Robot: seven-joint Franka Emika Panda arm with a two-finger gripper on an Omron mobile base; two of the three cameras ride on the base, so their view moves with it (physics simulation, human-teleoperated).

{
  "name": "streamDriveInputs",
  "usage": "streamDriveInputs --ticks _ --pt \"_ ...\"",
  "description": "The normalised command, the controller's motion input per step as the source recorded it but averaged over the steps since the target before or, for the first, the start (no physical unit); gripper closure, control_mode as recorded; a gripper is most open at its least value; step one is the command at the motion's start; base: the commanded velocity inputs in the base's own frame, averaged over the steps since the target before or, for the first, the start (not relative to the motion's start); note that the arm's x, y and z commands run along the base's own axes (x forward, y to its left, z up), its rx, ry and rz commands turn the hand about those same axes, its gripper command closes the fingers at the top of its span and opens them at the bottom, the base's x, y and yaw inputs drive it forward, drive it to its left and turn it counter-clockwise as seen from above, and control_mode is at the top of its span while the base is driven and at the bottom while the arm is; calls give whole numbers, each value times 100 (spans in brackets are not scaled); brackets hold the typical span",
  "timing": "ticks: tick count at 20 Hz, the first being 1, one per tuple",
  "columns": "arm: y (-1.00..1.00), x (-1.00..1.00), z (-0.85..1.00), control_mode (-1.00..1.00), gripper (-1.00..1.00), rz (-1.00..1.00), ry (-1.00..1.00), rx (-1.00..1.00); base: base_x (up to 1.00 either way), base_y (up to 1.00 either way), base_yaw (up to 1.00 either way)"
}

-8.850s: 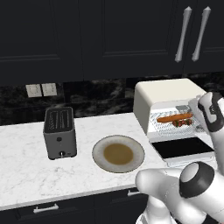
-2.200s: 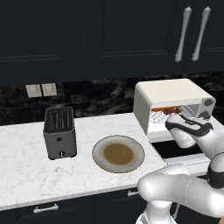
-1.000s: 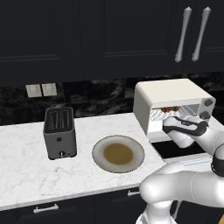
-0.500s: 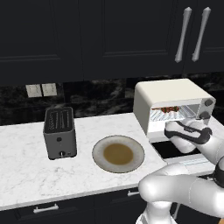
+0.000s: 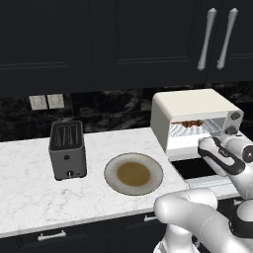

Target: Pick up the kebab skewer and baguette bread, and place them inside the toaster oven. Close the toaster oven door and start by setting the timer.

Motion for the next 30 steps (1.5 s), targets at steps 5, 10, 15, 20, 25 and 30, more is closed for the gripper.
streamDriveInputs --ticks 5,10,15,20,25,30 --pt "-52 -60 0 -100 -100 15 14 -4 0 0 0" --pt "-44 -49 0 -100 -100 19 12 0 0 0 0" --pt "-41 -59 -18 -100 -100 17 2 0 0 0 0" --pt "-18 -51 -20 -100 -100 4 1 0 0 0 0" --pt "-5 -18 -5 -100 -100 0 1 0 0 0 0" --pt "-2 -7 -14 -100 -100 0 3 0 0 0 0"
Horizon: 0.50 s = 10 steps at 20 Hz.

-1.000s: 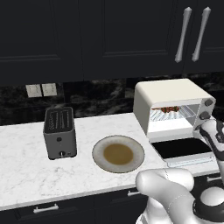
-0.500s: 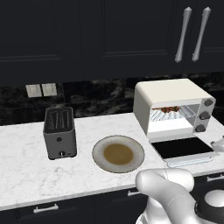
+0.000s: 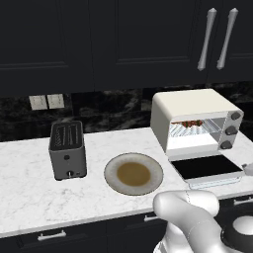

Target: Pick up the kebab skewer and baguette bread, and place them inside the toaster oven. Close the toaster oven door and start by setting the timer.

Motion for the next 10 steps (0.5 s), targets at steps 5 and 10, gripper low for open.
streamDriveInputs --ticks 5,10 --pt "0 -29 -26 -100 -100 0 14 0 0 0 0" --pt "0 -9 -36 -100 -100 1 5 0 0 0 0"
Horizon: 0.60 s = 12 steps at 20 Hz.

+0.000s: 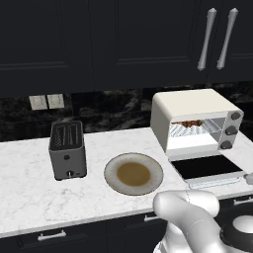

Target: Pick up the kebab skewer and baguette bread, and place them inside the toaster oven. Close the toaster oven door and start by setting the timer.

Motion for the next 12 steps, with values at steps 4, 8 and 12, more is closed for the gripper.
streamDriveInputs --ticks 4,8,12 --pt "0 -2 -39 -100 -100 3 2 0 0 0 0" --pt "-4 -3 -20 -100 -100 4 1 1 0 0 0" --pt "-8 2 -18 -100 -100 8 0 7 0 0 0"
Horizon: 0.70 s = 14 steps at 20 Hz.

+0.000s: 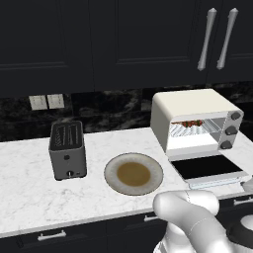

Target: Pick up the kebab skewer and baguette bread, and place them inside the toaster oven. Close the toaster oven door and start by setting the timer.

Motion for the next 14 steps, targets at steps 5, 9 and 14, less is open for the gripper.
streamDriveInputs --ticks 5,9,14 --pt "-8 13 -10 -100 -100 10 0 10 0 0 0" --pt "-30 12 0 -100 -100 4 0 10 0 0 0" --pt "-49 0 -17 -100 -100 0 0 1 0 0 0"
